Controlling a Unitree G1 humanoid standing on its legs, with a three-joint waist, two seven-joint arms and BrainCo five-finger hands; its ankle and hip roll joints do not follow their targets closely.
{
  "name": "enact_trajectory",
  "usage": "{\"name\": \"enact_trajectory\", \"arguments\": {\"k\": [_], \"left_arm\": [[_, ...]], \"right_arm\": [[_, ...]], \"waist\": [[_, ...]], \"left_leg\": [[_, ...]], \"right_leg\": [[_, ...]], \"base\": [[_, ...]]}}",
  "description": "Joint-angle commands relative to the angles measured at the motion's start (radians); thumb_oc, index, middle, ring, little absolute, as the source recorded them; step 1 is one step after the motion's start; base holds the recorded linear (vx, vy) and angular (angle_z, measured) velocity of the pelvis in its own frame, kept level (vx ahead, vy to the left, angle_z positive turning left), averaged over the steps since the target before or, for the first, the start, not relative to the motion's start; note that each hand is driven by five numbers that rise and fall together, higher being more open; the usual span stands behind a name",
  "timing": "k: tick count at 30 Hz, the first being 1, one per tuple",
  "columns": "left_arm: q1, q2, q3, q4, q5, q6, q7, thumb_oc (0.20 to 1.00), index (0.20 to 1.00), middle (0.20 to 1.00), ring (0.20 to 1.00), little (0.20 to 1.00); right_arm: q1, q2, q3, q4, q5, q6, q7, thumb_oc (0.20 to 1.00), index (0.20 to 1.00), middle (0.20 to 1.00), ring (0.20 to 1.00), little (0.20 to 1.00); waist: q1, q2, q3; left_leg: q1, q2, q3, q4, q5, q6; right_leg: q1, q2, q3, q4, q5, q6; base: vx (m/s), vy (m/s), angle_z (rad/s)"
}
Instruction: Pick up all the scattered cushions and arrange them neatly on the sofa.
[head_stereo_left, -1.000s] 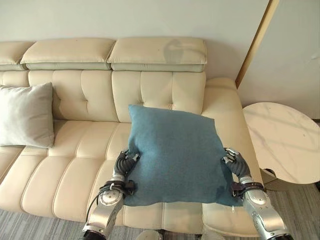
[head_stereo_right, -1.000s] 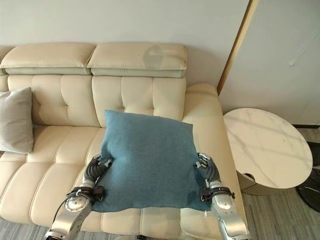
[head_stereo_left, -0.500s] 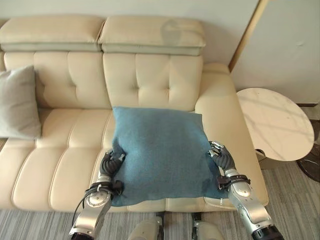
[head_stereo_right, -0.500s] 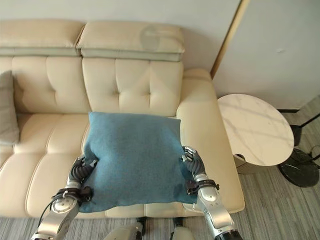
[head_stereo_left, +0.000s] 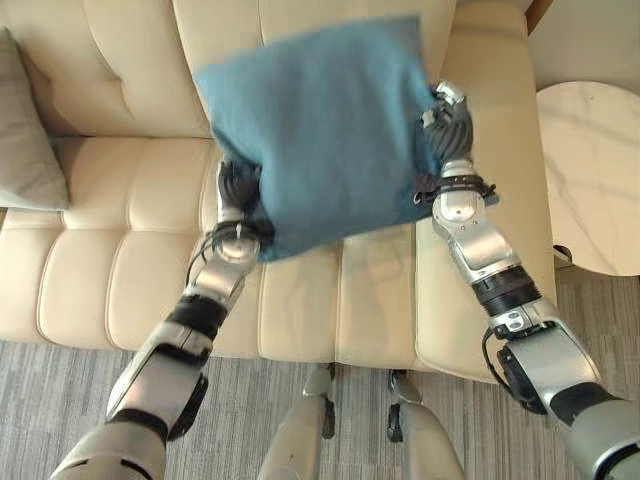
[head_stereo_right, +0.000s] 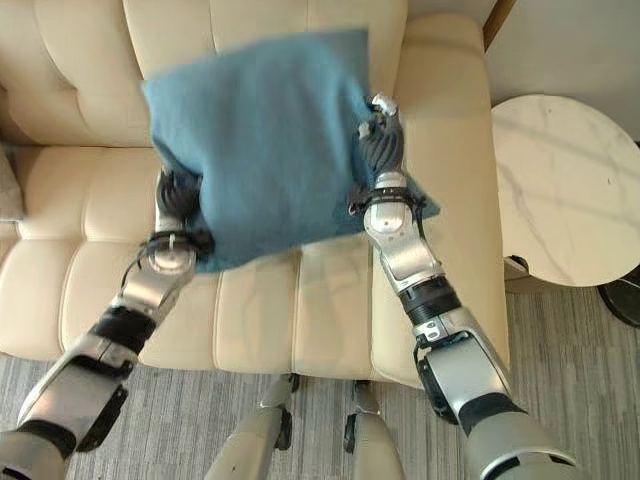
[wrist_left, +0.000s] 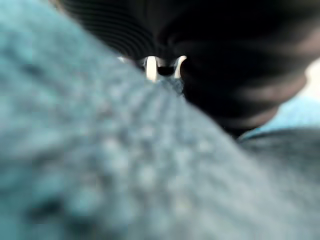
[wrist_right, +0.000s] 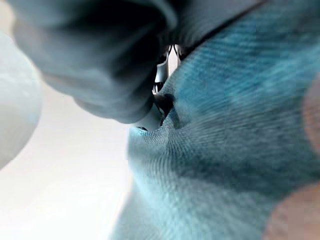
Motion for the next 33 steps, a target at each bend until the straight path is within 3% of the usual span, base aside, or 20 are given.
{"name": "enact_trajectory", "arguments": {"k": [1, 2, 8, 12, 18, 23, 24, 25, 28, 31, 33], "left_arm": [[-0.205, 0.031, 0.017, -0.036, 0.068, -0.072, 0.072, 1.000, 1.000, 1.000, 1.000, 1.000], [-0.257, 0.040, 0.005, 0.008, 0.051, -0.067, 0.069, 1.000, 1.000, 1.000, 1.000, 1.000], [-0.290, 0.113, -0.013, 0.105, -0.003, -0.031, -0.003, 1.000, 1.000, 1.000, 1.000, 1.000], [-0.182, 0.108, 0.005, 0.206, -0.040, -0.024, -0.094, 1.000, 1.000, 1.000, 1.000, 1.000], [-0.043, 0.105, 0.051, 0.180, -0.046, -0.029, -0.144, 1.000, 1.000, 1.000, 1.000, 1.000], [0.210, 0.126, 0.171, -0.059, -0.086, -0.087, -0.188, 1.000, 1.000, 1.000, 1.000, 1.000], [0.433, 0.123, 0.265, -0.244, -0.093, -0.113, -0.218, 1.000, 1.000, 1.000, 1.000, 1.000], [0.511, 0.117, 0.294, -0.302, -0.092, -0.117, -0.237, 1.000, 1.000, 1.000, 1.000, 1.000], [0.665, 0.083, 0.345, -0.378, -0.090, -0.119, -0.277, 1.000, 1.000, 1.000, 1.000, 1.000], [0.992, 0.033, 0.442, -0.469, -0.028, -0.087, -0.398, 1.000, 1.000, 1.000, 1.000, 1.000], [1.055, 0.030, 0.466, -0.472, 0.012, -0.084, -0.414, 1.000, 1.000, 1.000, 1.000, 1.000]], "right_arm": [[-0.163, -0.013, 0.065, -0.090, -0.055, -0.106, -0.064, 0.790, 0.790, 0.790, 0.790, 0.790], [-0.206, -0.029, 0.073, -0.057, -0.037, -0.109, -0.070, 1.000, 1.000, 1.000, 1.000, 1.000], [-0.229, -0.085, 0.106, 0.074, 0.093, -0.067, -0.003, 1.000, 1.000, 1.000, 1.000, 1.000], [-0.141, -0.044, 0.146, 0.176, 0.163, -0.035, 0.108, 1.000, 1.000, 1.000, 1.000, 1.000], [-0.036, -0.047, 0.150, 0.171, 0.178, -0.031, 0.170, 1.000, 1.000, 1.000, 1.000, 1.000], [0.142, -0.119, 0.091, 0.021, 0.114, -0.020, 0.212, 1.000, 1.000, 1.000, 1.000, 1.000], [0.322, -0.165, 0.016, -0.122, 0.068, -0.025, 0.259, 1.000, 1.000, 1.000, 1.000, 1.000], [0.392, -0.182, -0.012, -0.173, 0.047, -0.029, 0.278, 1.000, 1.000, 1.000, 1.000, 1.000], [0.536, -0.189, -0.067, -0.257, 0.027, -0.033, 0.325, 1.000, 1.000, 1.000, 1.000, 1.000], [0.894, -0.192, -0.201, -0.389, -0.009, -0.045, 0.476, 1.000, 1.000, 1.000, 1.000, 1.000], [0.959, -0.194, -0.230, -0.387, -0.033, -0.048, 0.497, 1.000, 1.000, 1.000, 1.000, 1.000]], "waist": [[0.007, -0.040, 0.044], [0.009, -0.037, 0.048], [0.034, -0.017, 0.091], [0.034, -0.021, 0.104], [0.026, -0.030, 0.115], [0.022, -0.049, 0.126], [0.016, -0.059, 0.117], [0.013, -0.063, 0.108], [0.008, -0.072, 0.092], [-0.014, -0.085, 0.037], [-0.019, -0.086, 0.020]], "left_leg": [[-0.009, -0.032, -0.016, 0.078, -0.129, -0.046], [-0.025, -0.033, -0.020, 0.072, -0.121, -0.047], [-0.068, -0.031, -0.042, 0.022, -0.075, -0.056], [-0.048, -0.034, -0.035, 0.000, -0.062, -0.060], [-0.008, -0.035, -0.021, -0.005, -0.066, -0.064], [0.063, -0.040, -0.005, 0.008, -0.090, -0.063], [0.118, -0.048, 0.004, 0.021, -0.118, -0.053], [0.138, -0.051, 0.008, 0.026, -0.129, -0.049], [0.172, -0.056, 0.015, 0.041, -0.149, -0.040], [0.268, -0.068, 0.027, 0.090, -0.206, -0.013], [0.284, -0.068, 0.031, 0.097, -0.213, -0.007]], "right_leg": [[-0.050, -0.017, 0.006, -0.027, 0.025, 0.071], [-0.064, -0.017, 0.006, -0.027, 0.027, 0.071], [-0.119, -0.014, 0.005, -0.036, 0.027, 0.072], [-0.112, -0.008, 0.013, -0.036, 0.033, 0.069], [-0.082, -0.005, 0.009, -0.040, 0.039, 0.069], [0.007, -0.003, -0.004, -0.053, 0.040, 0.069], [0.072, -0.006, -0.007, -0.062, 0.037, 0.069], [0.096, -0.009, -0.009, -0.066, 0.035, 0.070], [0.141, -0.015, -0.012, -0.069, 0.032, 0.075], [0.262, -0.035, -0.029, -0.068, 0.012, 0.087], [0.280, -0.041, -0.029, -0.069, 0.012, 0.092]], "base": [[-0.05, -0.016, 0.18], [-0.03, -0.019, 0.22], [-0.03, -0.026, 0.06], [-0.02, -0.003, 0.03], [-0.05, 0.009, 0.26], [-0.04, 0.014, -0.08], [0.01, 0.047, -0.23], [0.00, 0.044, -0.25], [0.04, 0.036, -0.16], [0.08, 0.077, -0.10], [0.06, 0.095, -0.22]]}}
